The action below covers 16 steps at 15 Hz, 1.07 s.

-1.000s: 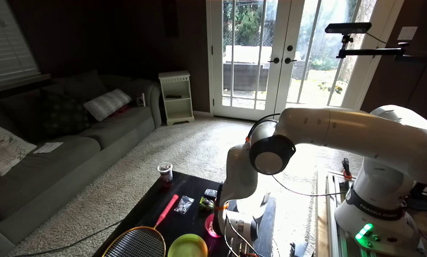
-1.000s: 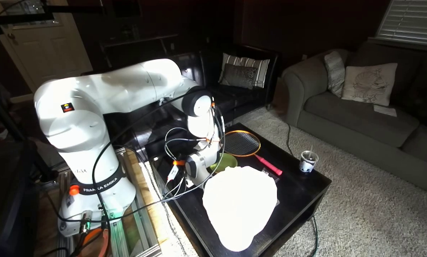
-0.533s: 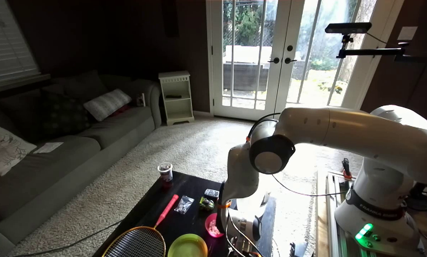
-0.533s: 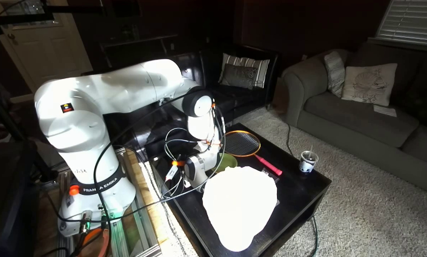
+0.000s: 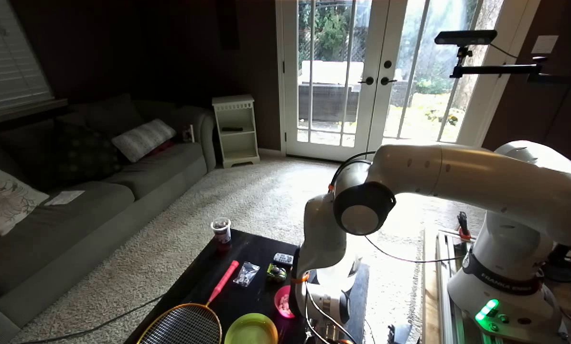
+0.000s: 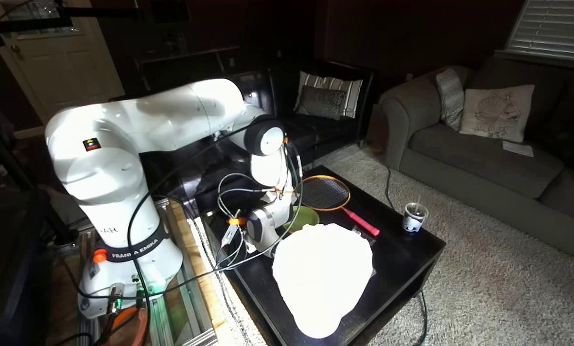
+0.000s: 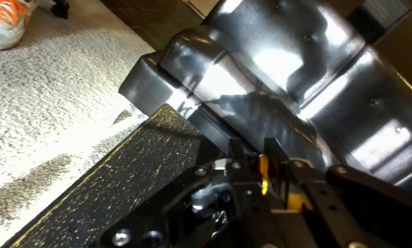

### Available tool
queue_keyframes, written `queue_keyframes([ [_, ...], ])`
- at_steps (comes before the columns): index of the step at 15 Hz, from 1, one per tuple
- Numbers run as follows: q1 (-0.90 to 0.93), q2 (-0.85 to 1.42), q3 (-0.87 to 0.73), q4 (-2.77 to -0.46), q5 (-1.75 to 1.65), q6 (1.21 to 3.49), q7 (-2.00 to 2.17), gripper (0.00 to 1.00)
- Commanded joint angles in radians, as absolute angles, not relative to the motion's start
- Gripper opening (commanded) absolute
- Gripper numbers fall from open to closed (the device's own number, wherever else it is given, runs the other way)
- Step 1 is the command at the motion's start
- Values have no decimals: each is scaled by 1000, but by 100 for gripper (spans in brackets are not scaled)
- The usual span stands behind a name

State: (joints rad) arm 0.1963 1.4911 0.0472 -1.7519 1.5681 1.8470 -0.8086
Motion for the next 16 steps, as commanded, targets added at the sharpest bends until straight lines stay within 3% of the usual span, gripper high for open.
queue_keyframes([
  [1,247,1491,49,-1731,1499,1926,-814,5],
  [16,318,1509,39,-1701,1564,2059,-882,5],
])
